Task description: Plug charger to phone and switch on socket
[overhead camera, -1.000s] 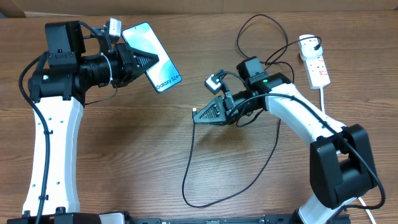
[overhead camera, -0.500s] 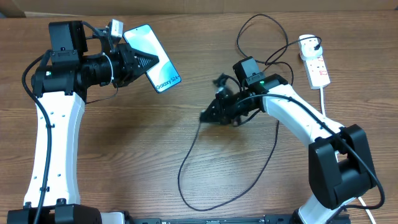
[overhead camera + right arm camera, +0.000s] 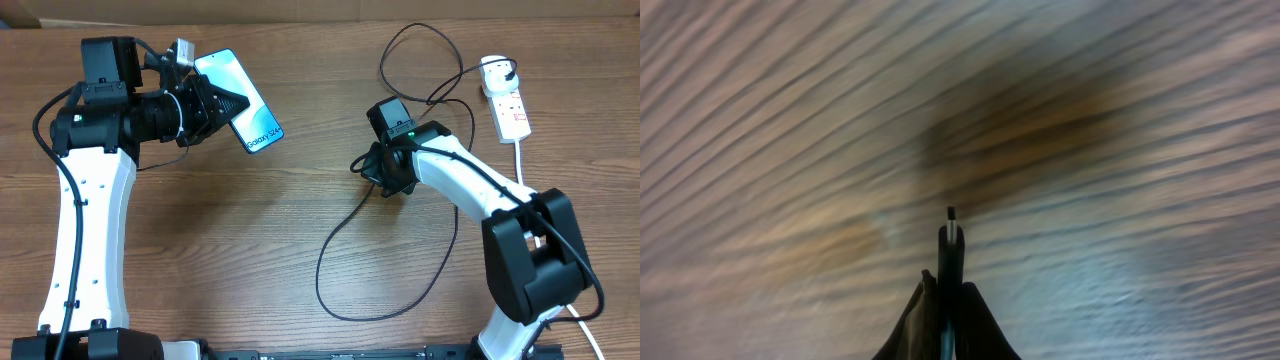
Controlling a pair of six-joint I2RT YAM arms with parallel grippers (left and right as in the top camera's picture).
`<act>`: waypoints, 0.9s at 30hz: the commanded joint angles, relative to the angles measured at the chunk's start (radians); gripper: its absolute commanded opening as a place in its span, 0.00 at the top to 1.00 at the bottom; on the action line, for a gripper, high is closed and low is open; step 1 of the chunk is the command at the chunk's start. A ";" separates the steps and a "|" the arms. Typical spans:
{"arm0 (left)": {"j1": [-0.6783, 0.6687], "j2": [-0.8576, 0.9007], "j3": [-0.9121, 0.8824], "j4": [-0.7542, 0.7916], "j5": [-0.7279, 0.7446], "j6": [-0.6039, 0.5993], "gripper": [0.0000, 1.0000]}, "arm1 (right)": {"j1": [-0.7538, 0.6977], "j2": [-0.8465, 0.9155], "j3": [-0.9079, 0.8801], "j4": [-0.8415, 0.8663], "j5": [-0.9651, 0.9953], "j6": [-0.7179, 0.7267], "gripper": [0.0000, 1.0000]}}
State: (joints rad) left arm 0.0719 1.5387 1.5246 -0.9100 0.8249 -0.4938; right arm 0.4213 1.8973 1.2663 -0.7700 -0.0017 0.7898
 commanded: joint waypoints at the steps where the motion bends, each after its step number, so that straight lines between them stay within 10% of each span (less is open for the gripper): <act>1: -0.005 -0.007 0.002 -0.003 0.009 0.020 0.96 | 0.005 0.048 -0.004 0.013 0.106 0.104 0.96; 9: -0.005 -0.007 0.002 -0.007 0.005 0.024 0.96 | 0.005 0.101 -0.004 0.037 0.106 0.104 0.93; 15: -0.005 -0.007 0.002 -0.010 0.005 0.024 0.96 | 0.005 0.101 -0.004 0.039 0.093 0.103 0.56; 27: -0.005 -0.007 0.002 -0.010 0.003 0.023 0.96 | 0.003 0.101 -0.004 0.017 0.048 0.100 0.57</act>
State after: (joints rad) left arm 0.0719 1.5387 1.5246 -0.9211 0.8139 -0.4938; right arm 0.4213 1.9739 1.2709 -0.7338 0.0708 0.8871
